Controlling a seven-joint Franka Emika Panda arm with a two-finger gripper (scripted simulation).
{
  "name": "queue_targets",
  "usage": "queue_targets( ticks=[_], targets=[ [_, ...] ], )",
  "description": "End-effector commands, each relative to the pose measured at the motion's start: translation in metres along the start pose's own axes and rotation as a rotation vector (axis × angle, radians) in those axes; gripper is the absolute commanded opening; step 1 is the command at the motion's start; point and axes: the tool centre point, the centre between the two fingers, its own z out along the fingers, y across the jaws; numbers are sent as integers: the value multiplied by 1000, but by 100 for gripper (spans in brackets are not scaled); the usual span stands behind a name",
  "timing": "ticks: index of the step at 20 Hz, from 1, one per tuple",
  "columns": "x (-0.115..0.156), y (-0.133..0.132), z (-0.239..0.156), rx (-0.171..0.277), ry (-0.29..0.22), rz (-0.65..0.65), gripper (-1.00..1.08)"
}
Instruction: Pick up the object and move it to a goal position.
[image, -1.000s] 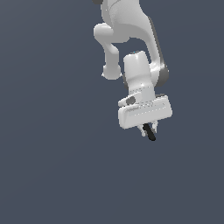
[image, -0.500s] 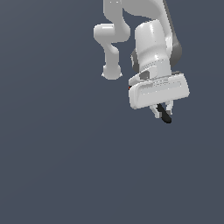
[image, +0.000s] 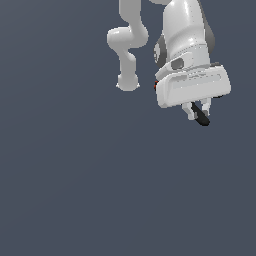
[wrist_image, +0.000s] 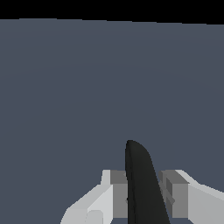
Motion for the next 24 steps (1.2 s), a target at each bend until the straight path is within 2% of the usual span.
queue_targets(
  ticks=[1,24],
  targets=[
    [9,-5,-10,0,3,1,-100],
    [81,-61,-99,-6,0,-8,-100]
  ],
)
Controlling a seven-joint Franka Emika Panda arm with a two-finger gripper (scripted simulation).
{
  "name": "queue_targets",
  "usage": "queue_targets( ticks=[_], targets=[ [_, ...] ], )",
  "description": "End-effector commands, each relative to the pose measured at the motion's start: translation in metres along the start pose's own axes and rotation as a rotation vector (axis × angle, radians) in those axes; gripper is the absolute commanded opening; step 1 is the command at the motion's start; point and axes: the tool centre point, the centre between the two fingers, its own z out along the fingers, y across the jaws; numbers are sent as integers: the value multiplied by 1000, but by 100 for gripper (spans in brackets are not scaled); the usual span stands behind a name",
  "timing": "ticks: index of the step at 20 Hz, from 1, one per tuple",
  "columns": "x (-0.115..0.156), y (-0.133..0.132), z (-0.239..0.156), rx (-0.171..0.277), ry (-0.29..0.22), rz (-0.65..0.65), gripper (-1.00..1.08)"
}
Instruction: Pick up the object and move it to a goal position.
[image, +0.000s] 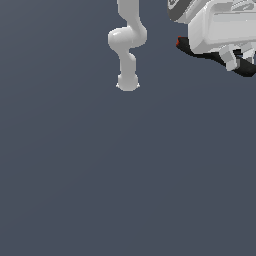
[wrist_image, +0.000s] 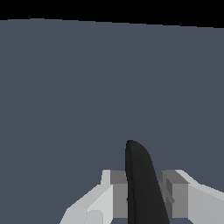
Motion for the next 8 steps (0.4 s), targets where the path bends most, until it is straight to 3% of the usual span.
queue_targets(
  ticks=[1,8],
  targets=[
    [8,-5,-10,0,3,-1,-100],
    [16,-12,-19,2,2,-2,-100]
  ],
)
